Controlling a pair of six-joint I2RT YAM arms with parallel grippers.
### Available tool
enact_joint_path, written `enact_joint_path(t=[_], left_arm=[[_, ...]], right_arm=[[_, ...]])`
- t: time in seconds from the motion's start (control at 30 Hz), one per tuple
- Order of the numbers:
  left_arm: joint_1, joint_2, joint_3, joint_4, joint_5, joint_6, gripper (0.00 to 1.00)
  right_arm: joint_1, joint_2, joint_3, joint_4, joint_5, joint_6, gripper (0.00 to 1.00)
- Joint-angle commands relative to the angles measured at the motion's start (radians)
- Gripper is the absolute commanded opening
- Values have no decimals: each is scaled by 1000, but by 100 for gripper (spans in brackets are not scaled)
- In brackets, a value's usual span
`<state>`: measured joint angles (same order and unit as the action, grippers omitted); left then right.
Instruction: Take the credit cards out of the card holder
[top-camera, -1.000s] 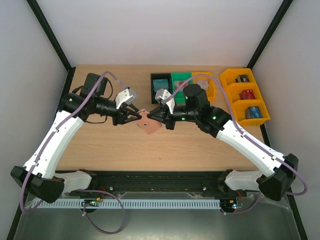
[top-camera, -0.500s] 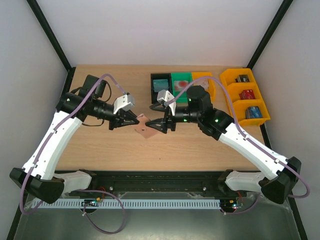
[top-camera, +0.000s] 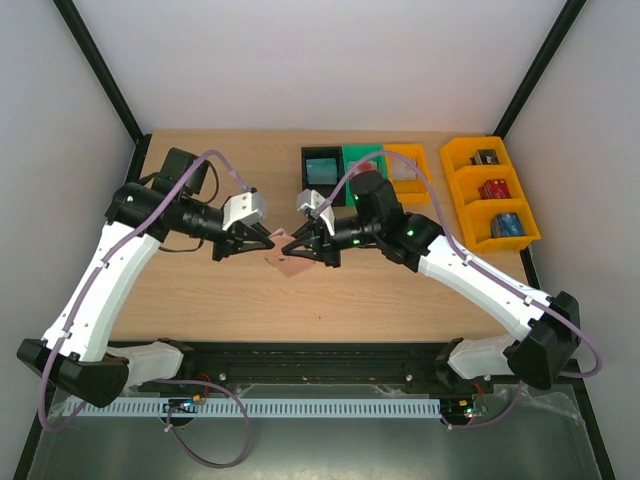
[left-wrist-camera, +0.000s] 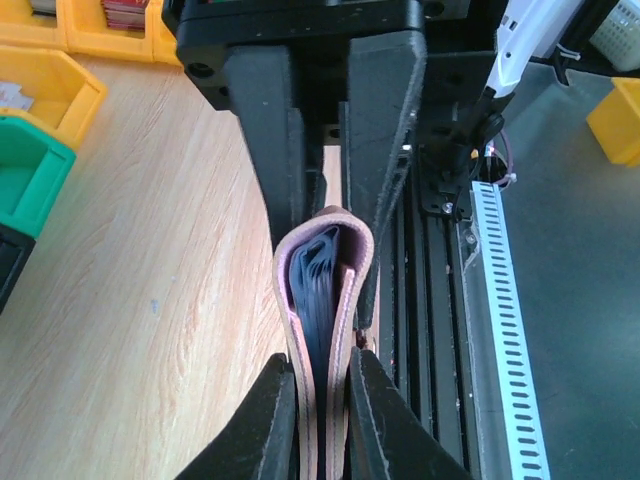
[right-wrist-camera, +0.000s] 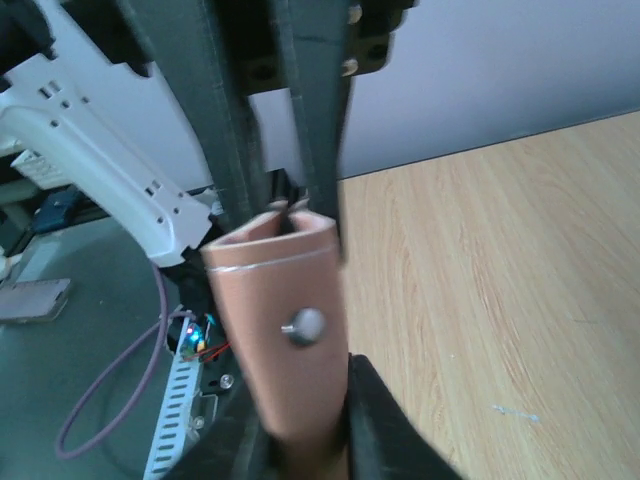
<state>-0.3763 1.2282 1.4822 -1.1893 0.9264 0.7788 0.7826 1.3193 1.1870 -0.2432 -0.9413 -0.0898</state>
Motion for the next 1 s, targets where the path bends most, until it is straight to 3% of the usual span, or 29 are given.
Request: enact_joint_path(t=[0.0, 0.03, 0.07, 0.13, 0.17, 0.3, 0.4, 0.5, 0.73, 0.97], left_arm=[[-4, -12, 46, -21, 57, 27, 2], [-3, -14, 46, 2, 46, 6, 3], [-1, -17, 44, 41, 23, -38, 13], [8, -23, 43, 141, -68, -163, 48], [14, -26, 44, 194, -133, -257, 61], [41, -27, 65, 325, -429, -425, 81], [43, -27, 94, 344, -542, -444, 86], [43, -16, 102, 366, -543, -488, 84], [30, 32, 74, 436, -522, -599, 78], [-41, 88, 97, 466, -575, -606, 95]], right_arm=[[0, 20, 19, -10, -4, 15, 2], [0, 15, 13, 3, 12, 28, 2], [-1, 6, 6, 25, 41, 53, 2], [-1, -7, -12, 74, 117, 116, 2], [-2, -12, -18, 100, 164, 152, 2], [-3, -12, -13, 204, 433, 379, 2], [-1, -5, 4, 245, 696, 616, 2], [8, -14, -15, 348, 826, 817, 2], [73, 0, -24, 474, 980, 904, 2], [107, 47, 18, 467, 960, 894, 2]])
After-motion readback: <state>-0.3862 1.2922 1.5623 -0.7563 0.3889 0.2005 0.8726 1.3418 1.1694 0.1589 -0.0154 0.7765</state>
